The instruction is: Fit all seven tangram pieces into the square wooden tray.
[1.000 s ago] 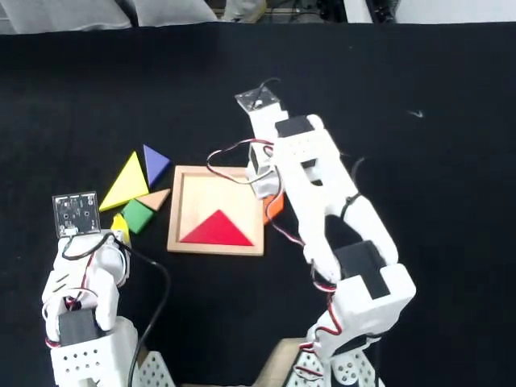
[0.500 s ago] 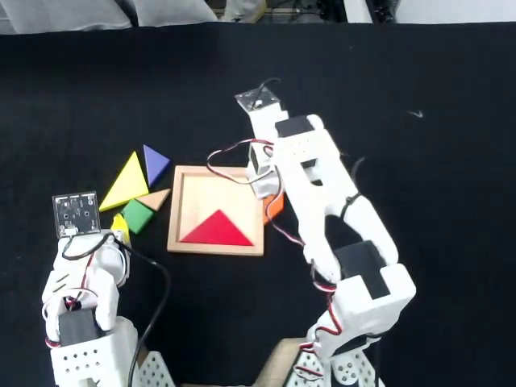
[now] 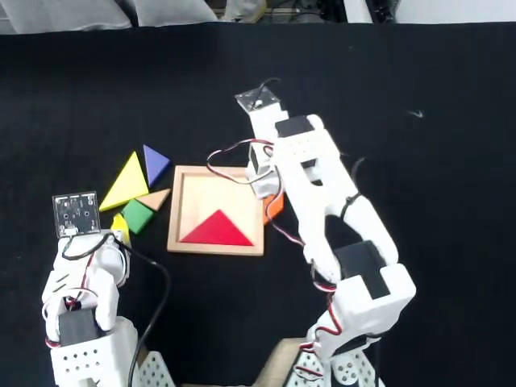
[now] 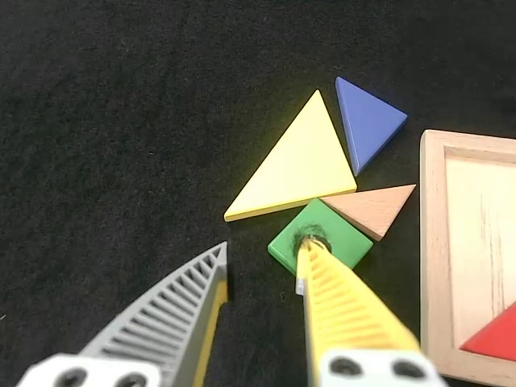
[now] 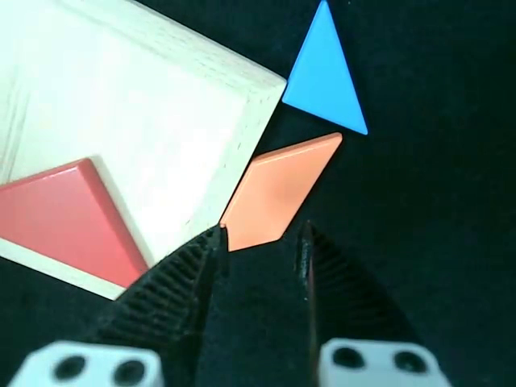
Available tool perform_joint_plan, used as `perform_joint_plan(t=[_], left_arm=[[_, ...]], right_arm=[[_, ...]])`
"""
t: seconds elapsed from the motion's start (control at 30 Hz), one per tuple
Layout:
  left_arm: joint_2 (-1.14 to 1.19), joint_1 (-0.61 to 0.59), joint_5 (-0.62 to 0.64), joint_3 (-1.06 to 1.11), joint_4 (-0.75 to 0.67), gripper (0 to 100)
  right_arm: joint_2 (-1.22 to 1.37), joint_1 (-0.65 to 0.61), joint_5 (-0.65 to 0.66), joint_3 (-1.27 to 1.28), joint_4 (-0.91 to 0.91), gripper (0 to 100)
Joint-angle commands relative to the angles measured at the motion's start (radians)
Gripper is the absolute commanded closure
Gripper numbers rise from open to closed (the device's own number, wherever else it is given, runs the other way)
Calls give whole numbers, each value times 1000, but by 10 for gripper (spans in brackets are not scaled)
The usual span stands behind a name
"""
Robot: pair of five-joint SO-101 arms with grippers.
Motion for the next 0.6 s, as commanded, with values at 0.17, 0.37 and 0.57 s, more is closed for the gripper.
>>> perform_joint_plan(t=[0.17, 0.37, 0.57], left_arm=[[-8, 7, 2, 19, -3, 848], [-8, 5, 2, 19, -3, 848], [-8, 4, 2, 19, -3, 848]], right_arm=[[19, -20, -2, 2, -29, 854], [28, -20, -9, -16, -23, 853], [-21, -20, -38, -16, 6, 850]])
